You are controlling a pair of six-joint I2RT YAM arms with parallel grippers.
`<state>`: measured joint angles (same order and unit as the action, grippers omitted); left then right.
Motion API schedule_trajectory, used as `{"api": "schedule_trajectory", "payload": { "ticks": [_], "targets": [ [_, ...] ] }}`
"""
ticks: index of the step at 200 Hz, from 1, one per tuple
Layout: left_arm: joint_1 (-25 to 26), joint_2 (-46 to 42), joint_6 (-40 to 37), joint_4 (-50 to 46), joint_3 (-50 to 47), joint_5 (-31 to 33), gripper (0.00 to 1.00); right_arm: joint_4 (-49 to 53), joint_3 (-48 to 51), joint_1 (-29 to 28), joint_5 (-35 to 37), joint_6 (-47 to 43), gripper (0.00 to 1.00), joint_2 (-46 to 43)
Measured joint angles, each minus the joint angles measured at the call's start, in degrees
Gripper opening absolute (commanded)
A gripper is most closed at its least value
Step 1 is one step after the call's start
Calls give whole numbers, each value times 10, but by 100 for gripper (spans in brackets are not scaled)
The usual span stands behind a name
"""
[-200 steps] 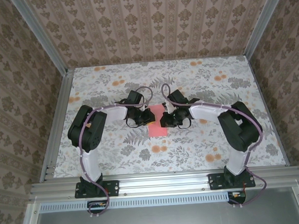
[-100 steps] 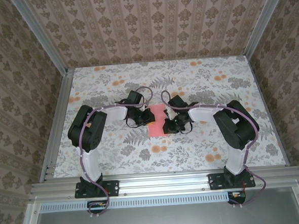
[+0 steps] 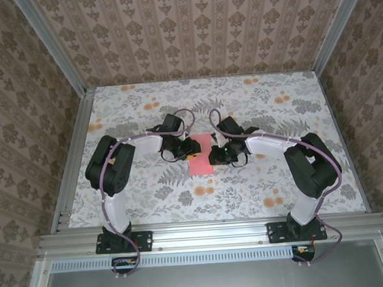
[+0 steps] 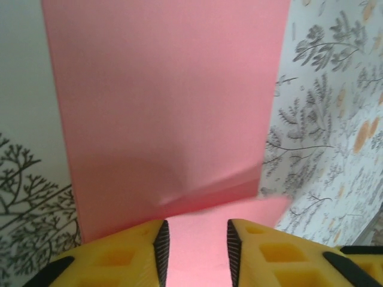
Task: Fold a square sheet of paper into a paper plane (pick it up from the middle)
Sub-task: Turn over the paper at the center of the table.
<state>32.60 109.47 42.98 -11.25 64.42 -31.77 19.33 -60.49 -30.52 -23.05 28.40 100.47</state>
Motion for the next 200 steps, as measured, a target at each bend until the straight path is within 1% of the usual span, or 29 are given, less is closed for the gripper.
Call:
{"api": "schedule_trajectory", "payload": {
  "ticks": [23,49,80,106,158,176,200],
  "targets": [
    [-1,-34,19,1,-7,14,45,-20,-44,0,9,7,15,35],
    [-3,-69,43,14,-43,23,51,-29,-64,2,15,10,15,66],
    [-4,-73,67,18,-82,25,55,-28,-66,8,19,16,17,86],
    [-1,-72,76,22,-85,22,58,-29,-66,15,22,19,19,94],
    [1,-53,83,27,-75,17,58,-47,-59,22,23,36,21,101],
    [1,-49,85,27,-69,15,56,-56,-53,22,23,45,21,103],
    [3,-45,89,28,-63,13,50,-67,-47,23,21,56,21,103]
  ]
}}
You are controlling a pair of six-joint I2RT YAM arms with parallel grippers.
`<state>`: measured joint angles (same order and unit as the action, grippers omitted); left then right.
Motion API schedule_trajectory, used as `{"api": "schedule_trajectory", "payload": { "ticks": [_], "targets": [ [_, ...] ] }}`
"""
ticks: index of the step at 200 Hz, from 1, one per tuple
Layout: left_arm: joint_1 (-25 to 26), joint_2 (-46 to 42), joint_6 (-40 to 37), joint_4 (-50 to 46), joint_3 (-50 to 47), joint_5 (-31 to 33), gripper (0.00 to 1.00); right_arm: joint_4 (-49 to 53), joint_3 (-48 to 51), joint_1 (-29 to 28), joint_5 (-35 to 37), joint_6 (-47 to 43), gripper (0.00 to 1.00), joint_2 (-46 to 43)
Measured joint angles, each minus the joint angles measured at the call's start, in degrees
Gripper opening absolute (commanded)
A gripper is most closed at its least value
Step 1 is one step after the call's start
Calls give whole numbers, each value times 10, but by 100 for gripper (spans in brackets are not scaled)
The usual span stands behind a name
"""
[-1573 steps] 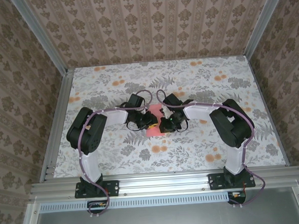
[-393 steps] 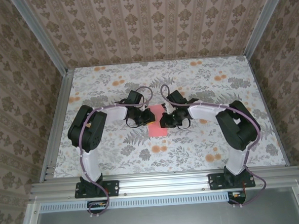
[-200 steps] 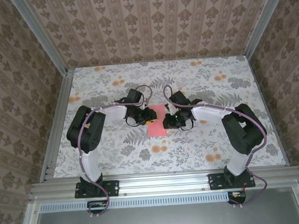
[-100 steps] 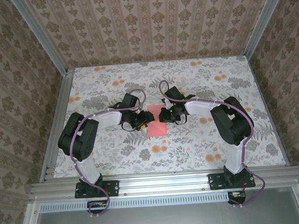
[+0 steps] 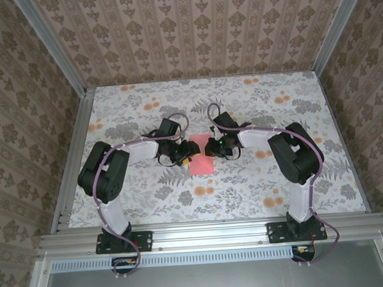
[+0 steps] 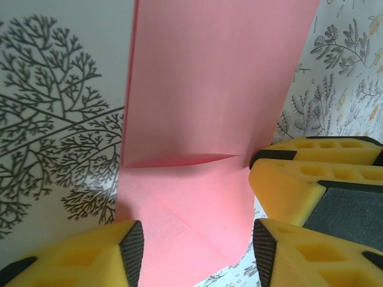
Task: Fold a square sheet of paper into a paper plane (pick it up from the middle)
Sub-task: Turn over the paper at the center of the table.
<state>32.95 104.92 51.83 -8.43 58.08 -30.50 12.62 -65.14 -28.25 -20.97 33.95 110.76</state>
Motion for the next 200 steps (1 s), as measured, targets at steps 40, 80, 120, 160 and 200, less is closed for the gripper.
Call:
{"api": "schedule_trajectory", "payload": {
  "ticks": [40,80,120,160,200],
  "targets": [
    [1,10,6,5,5,-5,51,-20,10,5,-7,19,21,0],
    [1,12,12,5,5,-5,53,-54,31,14,-34,39,23,-6],
    [1,12,16,6,5,-5,51,-62,42,16,-38,45,23,-29],
    [1,12,21,7,5,-6,48,-60,42,16,-38,44,23,-39],
    [1,12,22,12,5,-6,48,-58,42,17,-36,42,23,-35]
  ]
}}
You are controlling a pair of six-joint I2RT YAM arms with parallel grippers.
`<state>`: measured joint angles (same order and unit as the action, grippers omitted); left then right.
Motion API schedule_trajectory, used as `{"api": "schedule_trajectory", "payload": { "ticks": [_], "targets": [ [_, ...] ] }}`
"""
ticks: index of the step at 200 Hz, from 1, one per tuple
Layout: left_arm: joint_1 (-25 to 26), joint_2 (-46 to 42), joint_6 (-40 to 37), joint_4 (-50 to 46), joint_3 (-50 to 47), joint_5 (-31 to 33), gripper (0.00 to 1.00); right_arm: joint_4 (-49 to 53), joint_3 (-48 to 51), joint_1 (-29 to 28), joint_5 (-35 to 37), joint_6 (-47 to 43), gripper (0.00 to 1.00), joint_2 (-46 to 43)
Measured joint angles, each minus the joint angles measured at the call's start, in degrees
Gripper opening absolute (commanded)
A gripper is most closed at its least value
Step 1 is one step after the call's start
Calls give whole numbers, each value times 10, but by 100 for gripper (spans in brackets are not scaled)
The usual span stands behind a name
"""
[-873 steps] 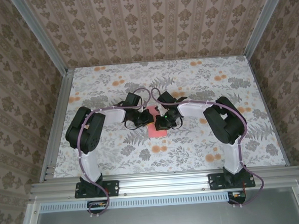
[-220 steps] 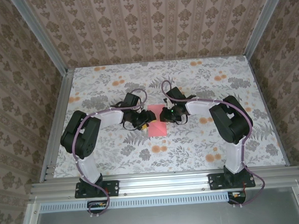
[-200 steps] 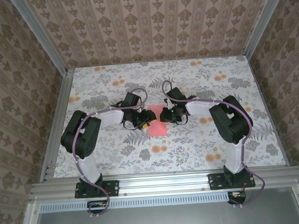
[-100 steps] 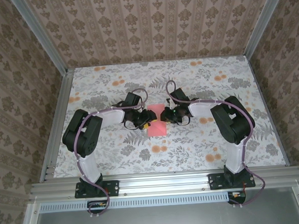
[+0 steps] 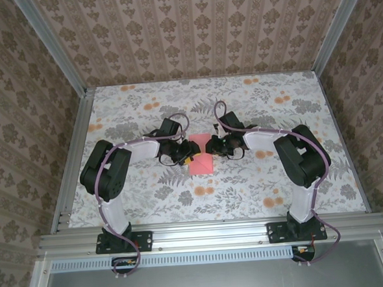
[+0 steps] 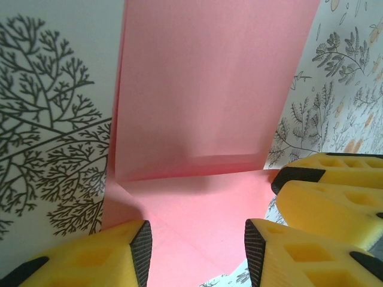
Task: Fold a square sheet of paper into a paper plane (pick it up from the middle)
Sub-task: Turn over the paper at the center of the table.
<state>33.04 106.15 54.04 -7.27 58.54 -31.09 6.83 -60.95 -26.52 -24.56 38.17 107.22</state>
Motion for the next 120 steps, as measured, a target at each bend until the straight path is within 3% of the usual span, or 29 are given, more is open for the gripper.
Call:
{"api": "schedule_trajectory", "payload": {
  "ticks": [120],
  "targets": [
    [0,8,15,16,0,-13,50,11,6,8,15,-3,23,13]
  ]
}}
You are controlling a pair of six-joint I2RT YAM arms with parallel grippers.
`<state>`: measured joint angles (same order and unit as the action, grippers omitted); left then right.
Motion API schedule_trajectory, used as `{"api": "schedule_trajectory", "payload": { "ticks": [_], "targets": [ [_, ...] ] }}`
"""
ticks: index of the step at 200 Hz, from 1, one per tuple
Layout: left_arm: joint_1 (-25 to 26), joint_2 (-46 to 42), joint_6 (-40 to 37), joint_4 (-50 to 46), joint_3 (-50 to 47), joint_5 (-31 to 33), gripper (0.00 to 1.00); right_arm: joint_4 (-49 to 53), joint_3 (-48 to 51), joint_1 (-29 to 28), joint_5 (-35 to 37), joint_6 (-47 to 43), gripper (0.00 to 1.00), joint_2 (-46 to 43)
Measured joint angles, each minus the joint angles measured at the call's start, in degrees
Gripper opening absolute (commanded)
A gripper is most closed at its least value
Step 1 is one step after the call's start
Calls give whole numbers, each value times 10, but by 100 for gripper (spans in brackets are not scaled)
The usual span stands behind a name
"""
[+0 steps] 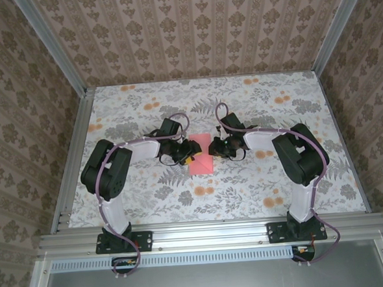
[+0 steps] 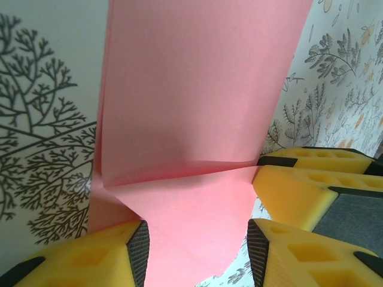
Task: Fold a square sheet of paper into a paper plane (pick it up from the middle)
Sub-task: Turn over the paper at the center of the table.
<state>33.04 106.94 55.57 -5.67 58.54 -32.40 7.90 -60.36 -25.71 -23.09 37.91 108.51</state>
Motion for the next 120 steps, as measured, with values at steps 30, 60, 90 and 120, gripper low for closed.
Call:
{"api": "schedule_trajectory", "payload": {
  "ticks": [30,60,90,120],
  "targets": [
    [0,2,6,12,0,-7,50,0,0,0,0,0,23,1],
    [0,3,15,27,0,-11,49,0,0,1,0,0,22,1],
    [0,3,19,40,0,-15,49,0,0,2,-1,0,22,1],
    [0,3,19,50,0,-19,49,-5,3,6,-16,-3,25,1]
  ]
}}
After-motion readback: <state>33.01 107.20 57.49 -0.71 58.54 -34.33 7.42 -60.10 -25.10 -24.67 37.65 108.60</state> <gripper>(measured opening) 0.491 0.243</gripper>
